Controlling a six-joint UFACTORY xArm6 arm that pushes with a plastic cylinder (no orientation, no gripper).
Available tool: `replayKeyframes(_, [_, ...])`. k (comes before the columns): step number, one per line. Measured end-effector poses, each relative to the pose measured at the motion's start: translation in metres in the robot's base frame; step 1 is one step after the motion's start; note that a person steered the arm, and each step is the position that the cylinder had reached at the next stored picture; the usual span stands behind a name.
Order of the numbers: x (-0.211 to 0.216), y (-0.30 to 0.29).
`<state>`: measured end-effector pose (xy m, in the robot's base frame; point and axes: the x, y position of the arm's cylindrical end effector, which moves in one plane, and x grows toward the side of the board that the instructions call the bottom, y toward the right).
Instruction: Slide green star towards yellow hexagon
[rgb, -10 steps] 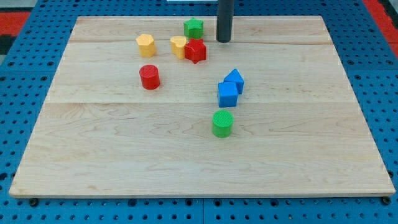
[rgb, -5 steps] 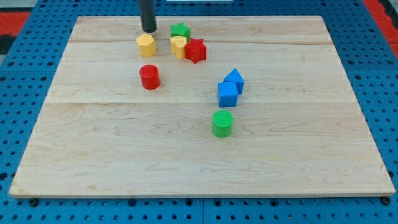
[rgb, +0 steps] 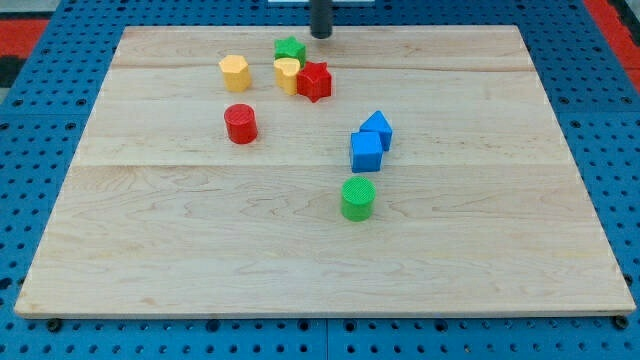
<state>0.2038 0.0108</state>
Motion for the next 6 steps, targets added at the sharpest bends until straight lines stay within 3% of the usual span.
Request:
replayKeyframes(3, [0.030,-0.004])
replayKeyframes(6, [0.030,-0.115])
